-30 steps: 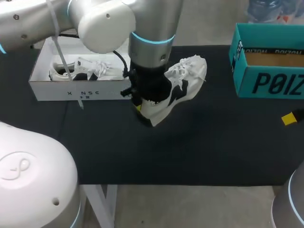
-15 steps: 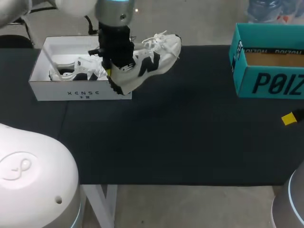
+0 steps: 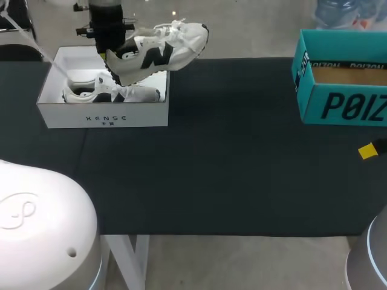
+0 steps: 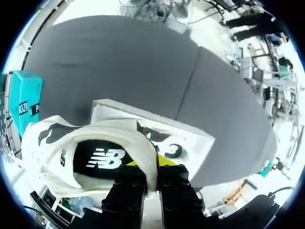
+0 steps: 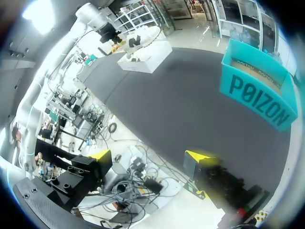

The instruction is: Take the shoe out of the shoebox, open the shoe tongue, remove and reinsert the insole, then place the shoe into the shoebox

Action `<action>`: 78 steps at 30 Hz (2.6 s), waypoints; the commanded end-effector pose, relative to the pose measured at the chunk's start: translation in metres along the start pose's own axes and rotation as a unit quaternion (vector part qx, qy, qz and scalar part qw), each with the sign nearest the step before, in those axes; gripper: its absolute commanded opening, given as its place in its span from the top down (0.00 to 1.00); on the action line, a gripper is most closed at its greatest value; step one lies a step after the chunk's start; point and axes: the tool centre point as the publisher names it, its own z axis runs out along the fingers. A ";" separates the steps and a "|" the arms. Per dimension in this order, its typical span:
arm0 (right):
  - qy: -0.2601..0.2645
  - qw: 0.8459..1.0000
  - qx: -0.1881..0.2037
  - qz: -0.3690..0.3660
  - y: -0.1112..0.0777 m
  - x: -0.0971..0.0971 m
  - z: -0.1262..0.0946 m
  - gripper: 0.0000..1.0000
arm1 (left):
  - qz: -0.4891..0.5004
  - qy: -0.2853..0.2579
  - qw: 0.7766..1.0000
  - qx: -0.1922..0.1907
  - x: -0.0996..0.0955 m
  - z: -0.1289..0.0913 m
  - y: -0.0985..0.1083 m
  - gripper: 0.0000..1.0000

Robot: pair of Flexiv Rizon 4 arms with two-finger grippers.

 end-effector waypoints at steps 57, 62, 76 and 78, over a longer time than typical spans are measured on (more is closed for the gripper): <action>-0.001 1.000 0.000 0.000 -0.001 0.000 0.000 0.00 | 0.145 0.091 0.985 -0.034 0.078 0.128 0.184 1.00; -0.001 1.000 0.000 0.000 -0.001 0.000 0.000 0.00 | 0.148 0.095 0.984 -0.024 0.075 0.145 0.189 1.00; -0.001 1.000 0.000 0.000 -0.001 0.000 0.000 0.00 | 0.150 0.089 0.985 0.011 0.067 0.179 0.178 1.00; -0.001 1.000 0.000 0.000 -0.001 0.000 0.000 0.00 | 0.152 0.090 0.984 0.013 0.067 0.184 0.175 1.00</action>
